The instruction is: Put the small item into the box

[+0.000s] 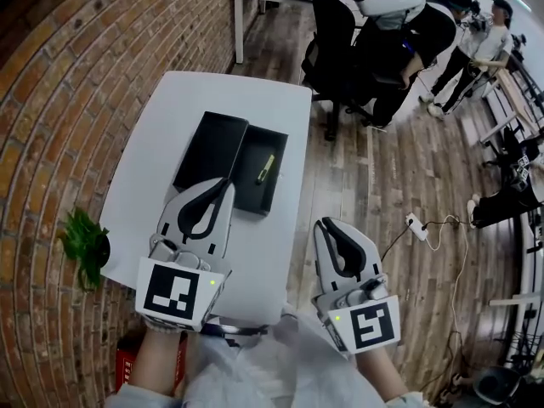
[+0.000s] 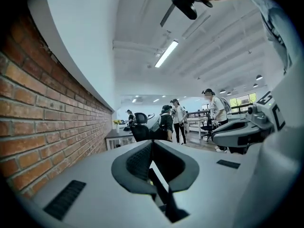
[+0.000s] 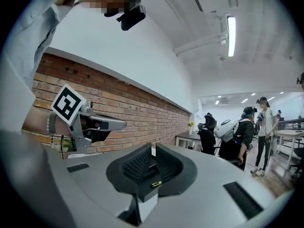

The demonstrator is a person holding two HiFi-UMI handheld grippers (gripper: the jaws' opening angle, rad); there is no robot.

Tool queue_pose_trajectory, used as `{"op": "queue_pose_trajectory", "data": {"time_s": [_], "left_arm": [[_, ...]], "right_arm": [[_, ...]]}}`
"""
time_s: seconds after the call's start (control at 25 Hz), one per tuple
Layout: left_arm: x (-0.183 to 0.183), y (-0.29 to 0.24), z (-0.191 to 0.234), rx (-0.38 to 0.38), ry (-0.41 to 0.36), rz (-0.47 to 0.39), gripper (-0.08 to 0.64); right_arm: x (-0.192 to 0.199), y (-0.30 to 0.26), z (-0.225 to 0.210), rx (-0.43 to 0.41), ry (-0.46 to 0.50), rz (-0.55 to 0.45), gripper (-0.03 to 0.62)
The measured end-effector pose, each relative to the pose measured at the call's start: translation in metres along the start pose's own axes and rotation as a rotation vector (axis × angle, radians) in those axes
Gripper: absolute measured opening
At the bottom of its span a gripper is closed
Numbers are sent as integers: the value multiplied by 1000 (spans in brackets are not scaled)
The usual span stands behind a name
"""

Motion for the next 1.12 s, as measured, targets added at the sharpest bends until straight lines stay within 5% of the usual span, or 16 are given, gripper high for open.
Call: {"op": "queue_pose_trajectory", "data": {"time_s": [1.12], "left_arm": [[8,35,-2,-22,11,-14,21]], "right_arm": [[2,-1,14,-32,55,37,55]]}}
Point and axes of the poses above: the fingertips, and each gripper's own axes: y backward along the fingers, z to its left, x out of its underside, the point moved 9 cm from there along y, backward along the fingers
